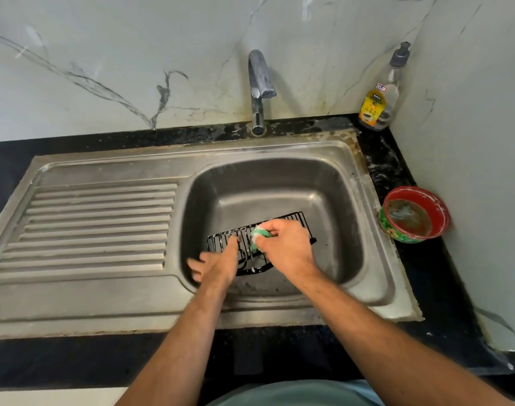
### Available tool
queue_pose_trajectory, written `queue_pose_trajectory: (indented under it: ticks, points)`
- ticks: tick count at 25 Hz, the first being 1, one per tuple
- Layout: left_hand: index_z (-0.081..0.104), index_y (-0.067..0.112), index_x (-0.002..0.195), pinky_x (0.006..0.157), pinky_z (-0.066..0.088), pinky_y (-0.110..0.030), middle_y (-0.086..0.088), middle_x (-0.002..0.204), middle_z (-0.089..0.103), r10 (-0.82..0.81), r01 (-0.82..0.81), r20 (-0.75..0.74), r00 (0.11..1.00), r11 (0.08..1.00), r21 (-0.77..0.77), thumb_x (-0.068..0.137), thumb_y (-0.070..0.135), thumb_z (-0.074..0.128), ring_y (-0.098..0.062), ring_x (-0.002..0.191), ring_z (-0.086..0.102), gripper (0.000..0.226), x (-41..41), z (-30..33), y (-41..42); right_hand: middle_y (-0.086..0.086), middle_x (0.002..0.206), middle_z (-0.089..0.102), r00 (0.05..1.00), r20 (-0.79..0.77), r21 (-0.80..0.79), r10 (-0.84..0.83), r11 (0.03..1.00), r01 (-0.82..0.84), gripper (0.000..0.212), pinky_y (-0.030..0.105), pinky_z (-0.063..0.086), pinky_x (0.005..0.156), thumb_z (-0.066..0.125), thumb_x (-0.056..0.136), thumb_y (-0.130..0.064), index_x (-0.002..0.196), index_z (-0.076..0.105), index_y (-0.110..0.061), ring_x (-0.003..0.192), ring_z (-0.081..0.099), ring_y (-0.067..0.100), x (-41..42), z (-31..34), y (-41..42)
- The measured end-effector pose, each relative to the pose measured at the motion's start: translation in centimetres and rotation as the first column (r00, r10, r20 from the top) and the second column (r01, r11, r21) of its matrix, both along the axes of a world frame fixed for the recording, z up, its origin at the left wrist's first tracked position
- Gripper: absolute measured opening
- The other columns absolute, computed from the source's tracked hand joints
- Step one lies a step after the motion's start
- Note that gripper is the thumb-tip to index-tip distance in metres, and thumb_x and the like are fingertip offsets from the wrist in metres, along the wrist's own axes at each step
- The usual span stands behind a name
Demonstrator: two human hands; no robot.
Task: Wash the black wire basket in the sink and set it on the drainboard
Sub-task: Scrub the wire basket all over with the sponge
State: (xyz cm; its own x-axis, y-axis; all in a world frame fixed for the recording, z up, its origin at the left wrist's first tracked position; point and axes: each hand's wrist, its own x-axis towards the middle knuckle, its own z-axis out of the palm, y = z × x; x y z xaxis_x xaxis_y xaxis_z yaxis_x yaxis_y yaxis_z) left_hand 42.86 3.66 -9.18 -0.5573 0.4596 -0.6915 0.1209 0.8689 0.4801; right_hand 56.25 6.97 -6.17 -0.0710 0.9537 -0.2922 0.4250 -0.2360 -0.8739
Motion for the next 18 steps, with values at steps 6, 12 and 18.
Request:
queue_pose_trajectory:
  ticks: [6, 12, 18]
  points:
    - [0.042, 0.035, 0.128, 0.090, 0.052, -0.042, -0.004, 0.106, 0.066, -0.103, 0.089, 0.088, 0.991, 0.984, 0.153, 0.089, 0.026, 0.057, -0.020, 0.093, 0.060, 0.043, -3.3, -0.9, 0.1, -0.013, 0.091, 0.075, 0.997, -0.015, 0.020, 0.076, 0.997, -0.076, 0.021, 0.039, 0.063, 0.068, 0.079, 0.085, -0.018, 0.105, 0.077, -0.025, 0.071, 0.073, 0.015, -1.0, -1.3, -0.8]
    - [0.043, 0.026, 0.118, 0.086, 0.049, -0.044, -0.005, 0.102, 0.058, -0.048, 0.019, 0.177, 0.983, 0.986, 0.163, 0.083, 0.012, 0.057, -0.021, 0.092, 0.053, 0.040, -3.9, -1.6, 0.5, -0.015, 0.116, 0.072, 0.938, 0.149, 0.029, 0.314, 0.946, -0.322, 0.030, 0.021, 0.058, 0.059, 0.072, 0.091, -0.031, 0.121, 0.072, -0.030, 0.066, 0.069, 0.009, -0.2, -1.2, -2.4]
    - [0.037, 0.026, 0.122, 0.077, 0.044, -0.037, -0.003, 0.096, 0.054, -0.028, 0.004, 0.174, 0.984, 0.990, 0.140, 0.086, 0.010, 0.052, -0.019, 0.086, 0.050, 0.042, -3.7, -2.5, 0.8, -0.018, 0.090, 0.074, 0.951, 0.127, -0.043, 0.282, 0.959, -0.279, 0.014, 0.011, 0.054, 0.066, 0.073, 0.085, -0.011, 0.087, 0.080, -0.024, 0.064, 0.063, -0.012, 1.4, 0.8, 0.9]
